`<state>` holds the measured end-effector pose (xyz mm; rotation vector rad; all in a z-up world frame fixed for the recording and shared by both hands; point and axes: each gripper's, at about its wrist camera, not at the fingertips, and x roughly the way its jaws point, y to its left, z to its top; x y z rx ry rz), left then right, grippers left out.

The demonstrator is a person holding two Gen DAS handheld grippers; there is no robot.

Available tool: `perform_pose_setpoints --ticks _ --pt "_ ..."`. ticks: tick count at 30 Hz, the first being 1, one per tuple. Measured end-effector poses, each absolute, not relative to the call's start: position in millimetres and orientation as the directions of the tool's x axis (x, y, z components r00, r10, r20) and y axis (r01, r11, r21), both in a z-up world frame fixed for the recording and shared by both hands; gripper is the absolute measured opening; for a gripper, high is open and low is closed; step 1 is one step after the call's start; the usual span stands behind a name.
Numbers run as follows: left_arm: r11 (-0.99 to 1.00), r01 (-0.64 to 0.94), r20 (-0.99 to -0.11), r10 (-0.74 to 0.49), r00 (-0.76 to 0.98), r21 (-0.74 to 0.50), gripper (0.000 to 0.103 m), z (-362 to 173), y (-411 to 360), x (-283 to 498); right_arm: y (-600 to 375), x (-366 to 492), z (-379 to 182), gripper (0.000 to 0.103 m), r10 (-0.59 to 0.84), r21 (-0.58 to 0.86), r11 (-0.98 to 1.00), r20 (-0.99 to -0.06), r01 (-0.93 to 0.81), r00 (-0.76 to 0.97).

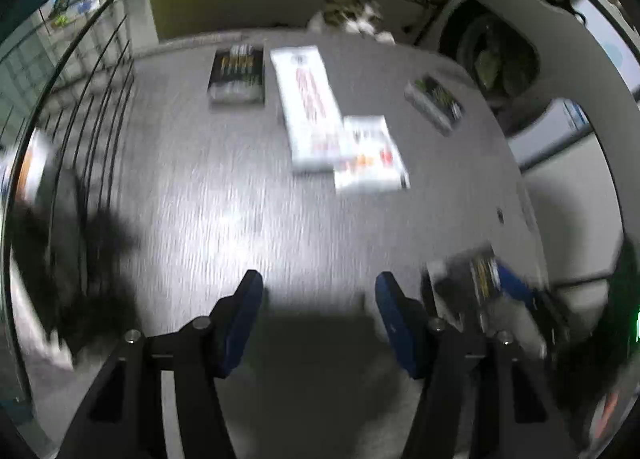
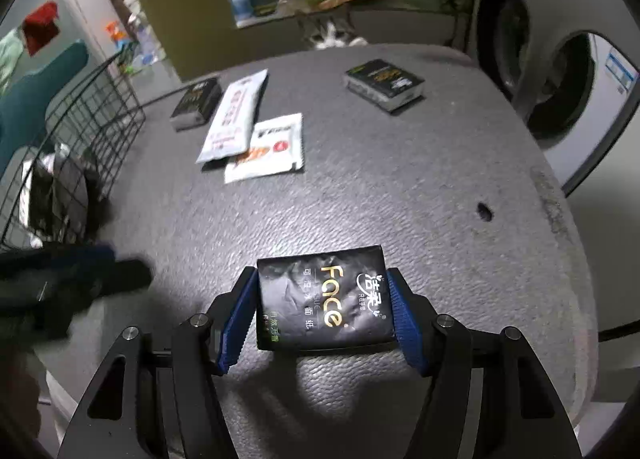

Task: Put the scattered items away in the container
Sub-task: 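Grasp the long white sachet with the left gripper while the right holds the Face pack, then carry the sachet and Face pack over the basket and open both grippers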

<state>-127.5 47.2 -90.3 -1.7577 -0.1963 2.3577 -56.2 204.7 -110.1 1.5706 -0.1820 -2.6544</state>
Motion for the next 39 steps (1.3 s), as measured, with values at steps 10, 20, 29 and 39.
perform_pose_setpoints --ticks 10,20,29,39 --pt "-0.983 -0.002 -0.944 0.176 -0.28 -0.183 0.064 -123.3 61.9 -231.2 213.3 -69.7 -106.2 0.063 -0.164 0.192 -0.981 -0.847 -0.004 -0.505" --pt "-0.999 -0.042 -0.956 0.038 -0.292 -0.027 0.045 -127.3 83.6 -245.3 209.5 -74.5 -109.5 0.063 -0.201 0.233 -0.972 -0.831 0.003 -0.518" --pt "-0.996 -0.062 -0.944 0.082 -0.32 -0.066 0.042 -99.2 81.5 -211.6 207.0 -70.0 -98.0 0.063 -0.204 0.241 -0.97 -0.821 -0.001 -0.534" --pt "-0.995 -0.047 -0.915 0.103 -0.389 -0.092 0.042 -32.2 50.3 -135.8 201.1 -73.4 -58.0 0.063 -0.178 0.237 -0.97 -0.846 -0.054 -0.503"
